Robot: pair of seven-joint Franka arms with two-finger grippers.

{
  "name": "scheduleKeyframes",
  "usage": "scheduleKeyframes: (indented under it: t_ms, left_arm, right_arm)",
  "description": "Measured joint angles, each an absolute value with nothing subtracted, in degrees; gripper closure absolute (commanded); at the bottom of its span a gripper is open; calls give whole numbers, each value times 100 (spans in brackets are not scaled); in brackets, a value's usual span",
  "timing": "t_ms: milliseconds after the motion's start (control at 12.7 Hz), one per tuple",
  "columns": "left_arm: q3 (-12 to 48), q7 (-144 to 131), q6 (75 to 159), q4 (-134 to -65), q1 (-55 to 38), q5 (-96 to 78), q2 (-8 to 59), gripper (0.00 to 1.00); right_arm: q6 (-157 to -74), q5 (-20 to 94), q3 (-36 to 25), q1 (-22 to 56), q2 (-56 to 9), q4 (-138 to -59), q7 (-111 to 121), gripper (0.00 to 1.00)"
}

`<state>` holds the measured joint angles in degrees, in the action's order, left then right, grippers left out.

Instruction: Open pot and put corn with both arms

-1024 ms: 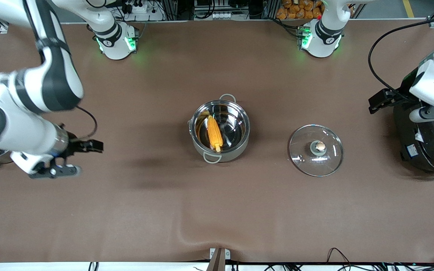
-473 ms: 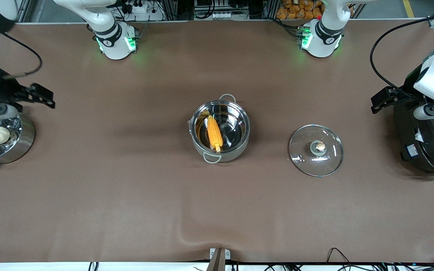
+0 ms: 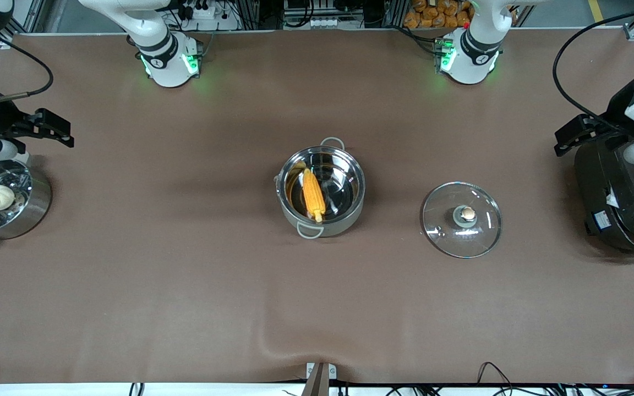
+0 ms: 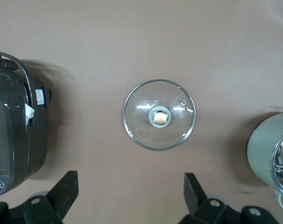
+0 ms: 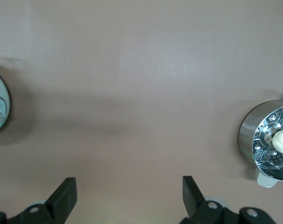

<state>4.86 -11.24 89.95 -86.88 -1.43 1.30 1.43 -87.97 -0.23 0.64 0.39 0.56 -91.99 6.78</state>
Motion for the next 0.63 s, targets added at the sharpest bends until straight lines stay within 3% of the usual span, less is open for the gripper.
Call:
scheduleKeyframes:
  t_ms: [630]
  left_arm:
    - [498, -1123, 8906, -8674, -147, 130, 143, 0]
  right_arm:
    - [-8719, -23, 47, 36, 184, -9174, 699, 0]
